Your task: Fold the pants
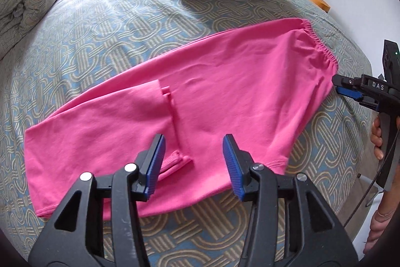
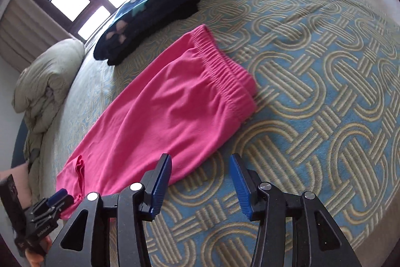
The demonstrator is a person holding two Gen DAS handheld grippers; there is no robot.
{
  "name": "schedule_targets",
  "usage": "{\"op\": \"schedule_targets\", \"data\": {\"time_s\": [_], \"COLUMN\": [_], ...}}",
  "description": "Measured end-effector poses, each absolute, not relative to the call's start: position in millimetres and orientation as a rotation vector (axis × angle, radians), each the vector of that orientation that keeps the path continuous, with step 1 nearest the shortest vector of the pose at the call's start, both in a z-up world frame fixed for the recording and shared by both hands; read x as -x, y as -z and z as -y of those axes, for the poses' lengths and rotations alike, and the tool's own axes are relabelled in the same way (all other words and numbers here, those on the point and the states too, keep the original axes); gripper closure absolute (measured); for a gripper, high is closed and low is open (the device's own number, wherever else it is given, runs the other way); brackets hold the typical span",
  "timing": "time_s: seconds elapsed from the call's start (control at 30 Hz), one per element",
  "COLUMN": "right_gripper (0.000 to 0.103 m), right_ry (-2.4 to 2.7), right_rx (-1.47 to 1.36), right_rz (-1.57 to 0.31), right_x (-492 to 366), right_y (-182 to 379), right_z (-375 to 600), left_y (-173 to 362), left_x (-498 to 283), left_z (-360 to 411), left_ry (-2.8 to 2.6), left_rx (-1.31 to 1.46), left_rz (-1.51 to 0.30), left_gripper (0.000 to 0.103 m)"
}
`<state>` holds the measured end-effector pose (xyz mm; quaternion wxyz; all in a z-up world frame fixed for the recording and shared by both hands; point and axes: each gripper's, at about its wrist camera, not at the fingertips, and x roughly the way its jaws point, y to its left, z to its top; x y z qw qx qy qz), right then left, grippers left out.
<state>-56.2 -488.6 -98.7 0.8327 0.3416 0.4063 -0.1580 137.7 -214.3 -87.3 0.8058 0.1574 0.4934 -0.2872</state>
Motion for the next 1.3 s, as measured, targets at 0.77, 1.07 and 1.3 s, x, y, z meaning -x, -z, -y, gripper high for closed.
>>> {"op": "schedule_targets", "data": {"time_s": [0.77,1.07,1.3], "right_gripper": [0.053,0.090,0.093], "right_ry": [0.333,0.391,0.369], "right_rx": [-0.929,-0.831,-0.591], "right_rz": [-0.735,-0.720,-0.637], "right_x": [36.9,33.1,21.7], "right_y": [111.2,100.1,47.7], "right_z": [527.1,518.9,482.6], "left_y": [118.6,113.8,92.2], "left_x": [-62.1,-60.3,-73.3], "left_z": [302.0,297.2,251.0], "left_ry": [0.860,0.875,0.858], "left_rx": [-0.475,-0.448,-0.320], "left_rz": [-1.130,-1.135,-1.134], "left_gripper": [0.042,0.042,0.042]}}
